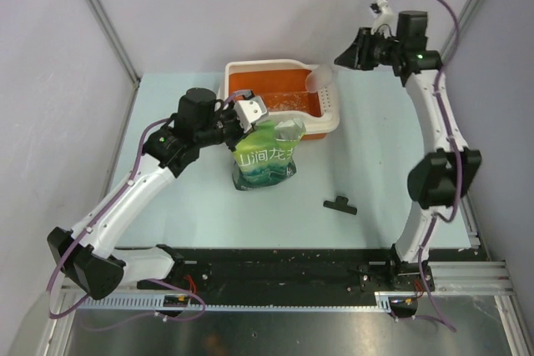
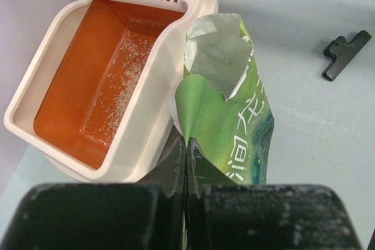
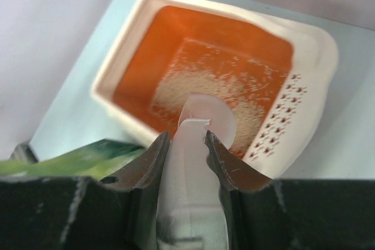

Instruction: Fill the litter box with clean litter

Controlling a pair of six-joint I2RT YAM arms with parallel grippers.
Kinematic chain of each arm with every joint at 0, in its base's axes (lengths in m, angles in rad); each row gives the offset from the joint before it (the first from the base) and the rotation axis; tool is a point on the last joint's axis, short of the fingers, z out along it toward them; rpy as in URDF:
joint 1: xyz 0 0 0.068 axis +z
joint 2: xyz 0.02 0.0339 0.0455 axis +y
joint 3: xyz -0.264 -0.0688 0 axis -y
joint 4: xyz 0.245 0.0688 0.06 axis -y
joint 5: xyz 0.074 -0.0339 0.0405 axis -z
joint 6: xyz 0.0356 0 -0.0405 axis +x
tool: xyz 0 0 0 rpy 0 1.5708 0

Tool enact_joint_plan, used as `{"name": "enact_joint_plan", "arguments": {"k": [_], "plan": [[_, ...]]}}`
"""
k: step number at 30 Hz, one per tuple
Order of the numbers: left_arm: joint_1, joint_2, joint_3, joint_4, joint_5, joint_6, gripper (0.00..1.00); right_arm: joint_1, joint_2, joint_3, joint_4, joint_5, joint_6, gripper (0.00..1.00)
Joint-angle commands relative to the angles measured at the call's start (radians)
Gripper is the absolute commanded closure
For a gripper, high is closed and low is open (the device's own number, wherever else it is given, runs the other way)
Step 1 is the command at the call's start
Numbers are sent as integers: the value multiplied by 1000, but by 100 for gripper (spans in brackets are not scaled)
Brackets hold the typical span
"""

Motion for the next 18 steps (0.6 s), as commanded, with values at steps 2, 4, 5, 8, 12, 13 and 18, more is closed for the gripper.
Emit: {"name": "enact_joint_plan", "arguments": {"k": [2,4,5,8,12,13,18], "plan": [[-1,-39,31,100,50,25,100,-6,-294,-155,51,-188,33,100],[-1,-41,26,103,48,25,100,20,-325,-165,7,-230,21,100],[-3,-41,25,103,48,24,100,30,-329,-178,-9,-241,-4,100],[-1,-39,22,108,41,7,100,80,-352,-203,-73,-239,-67,100],[-1,-45,9,112,51,-51,100,119,-337,-171,-191,-253,-195,100],[-3,-49,6,112,71,-57,100,125,-331,-157,-246,-253,-220,100],[-3,-59,-4,117,56,-60,100,172,-283,-51,-412,-216,-387,100]]}}
